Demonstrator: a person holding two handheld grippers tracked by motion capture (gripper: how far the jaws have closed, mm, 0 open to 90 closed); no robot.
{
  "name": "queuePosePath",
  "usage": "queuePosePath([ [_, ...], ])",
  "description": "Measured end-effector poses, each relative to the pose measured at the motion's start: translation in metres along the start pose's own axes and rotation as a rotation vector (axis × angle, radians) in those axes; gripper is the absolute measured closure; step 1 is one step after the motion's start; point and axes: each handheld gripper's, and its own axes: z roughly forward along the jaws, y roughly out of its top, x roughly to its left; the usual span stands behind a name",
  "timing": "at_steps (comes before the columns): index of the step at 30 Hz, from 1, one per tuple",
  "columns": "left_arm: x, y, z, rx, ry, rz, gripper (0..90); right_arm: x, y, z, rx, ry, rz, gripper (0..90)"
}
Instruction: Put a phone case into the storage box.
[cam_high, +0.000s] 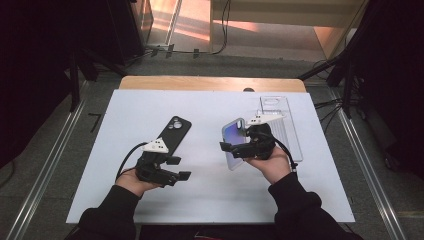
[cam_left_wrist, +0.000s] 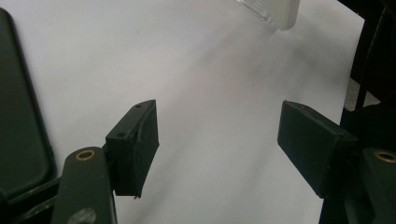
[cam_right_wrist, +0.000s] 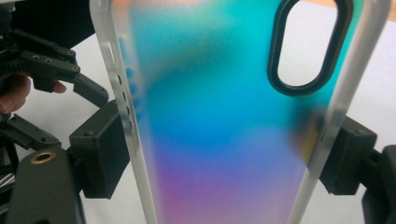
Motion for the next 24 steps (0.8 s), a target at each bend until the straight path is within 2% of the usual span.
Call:
queuePosePath([
  [4, 0.002, -0.008, -0.004, -0.006, 0.009, -0.023, 29.3, -0.003, 0.004, -0.006, -0.005, -0.011, 0.000, 16.0],
  [5, 0.002, -0.010, -0.004, 0.000, 0.011, -0.037, 29.3, -0.003, 0.006, -0.008, -0.005, -0.017, 0.002, 16.0],
  [7, 0.003, -0.011, -0.005, 0.009, 0.012, -0.098, 29.3, -0.005, 0.008, -0.012, -0.010, -0.029, 0.010, 16.0],
  [8, 0.003, -0.011, -0.005, 0.006, 0.019, -0.105, 29.3, -0.007, 0.010, -0.015, -0.012, -0.036, 0.016, 16.0],
  [11, 0.004, -0.013, -0.007, -0.010, 0.039, -0.098, 29.3, -0.012, 0.014, -0.021, -0.029, -0.051, 0.024, 16.0],
  [13, 0.005, -0.013, -0.009, -0.019, 0.056, -0.126, 29.3, -0.015, 0.016, -0.026, -0.037, -0.065, 0.037, 16.0],
  [17, 0.007, -0.015, -0.012, -0.024, 0.082, -0.139, 29.3, -0.023, 0.020, -0.034, -0.052, -0.097, 0.060, 15.9],
  [24, 0.006, -0.019, -0.014, -0.026, 0.095, -0.147, 29.4, -0.037, 0.026, -0.045, -0.080, -0.136, 0.078, 15.9],
])
